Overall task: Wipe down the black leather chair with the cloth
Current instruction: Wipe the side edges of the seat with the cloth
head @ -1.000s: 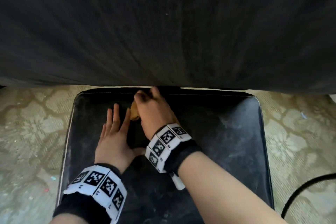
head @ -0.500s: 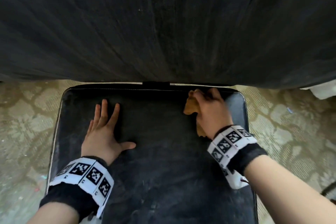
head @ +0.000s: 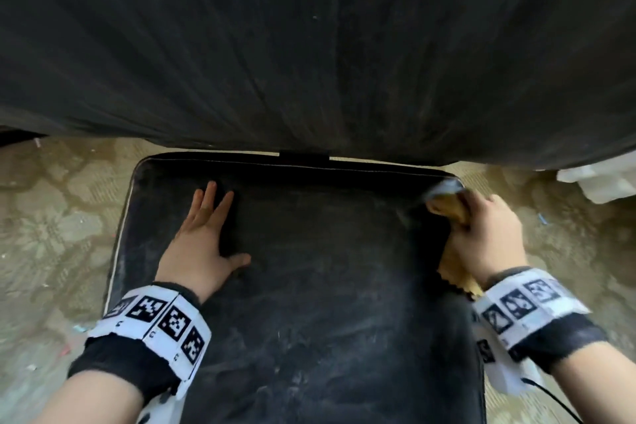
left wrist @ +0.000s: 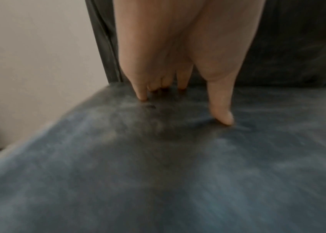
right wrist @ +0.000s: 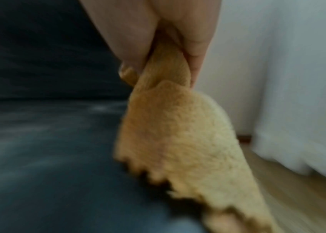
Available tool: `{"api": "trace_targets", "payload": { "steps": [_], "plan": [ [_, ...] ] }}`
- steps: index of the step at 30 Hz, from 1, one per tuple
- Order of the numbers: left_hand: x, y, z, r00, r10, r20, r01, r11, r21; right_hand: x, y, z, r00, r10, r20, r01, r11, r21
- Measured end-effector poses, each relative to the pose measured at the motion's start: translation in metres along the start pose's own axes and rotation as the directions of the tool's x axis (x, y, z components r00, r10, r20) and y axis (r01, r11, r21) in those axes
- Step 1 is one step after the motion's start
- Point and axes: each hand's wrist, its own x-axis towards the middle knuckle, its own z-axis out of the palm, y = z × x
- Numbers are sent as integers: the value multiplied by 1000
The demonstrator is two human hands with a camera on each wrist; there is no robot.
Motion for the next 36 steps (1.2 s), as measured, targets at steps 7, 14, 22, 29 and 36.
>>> {"api": "trace_targets", "payload": {
  "steps": [7,14,22,29,36],
  "plan": [
    [-19,-4,-25,970,11,-242,-96,934,-343,-25,-163,29,904,-425,-44,399,803,443],
    [-37,-48,-34,885,-241,-398,53,901,-430,-52,-245,62,706,-686,177,572,699,430],
    [-58,-87,-57,855,-60,-515,-176,901,-396,-71,-303,82,601,-756,258,528,618,582],
    [-50,-102,-42,907,-72,-414,-166,843,-511,-64,-306,99,675,-626,390,321,725,609],
    [-37,-110,-41,901,28,-432,-207,904,-374,-33,-308,90,591,-585,556,-236,534,812]
  ]
}}
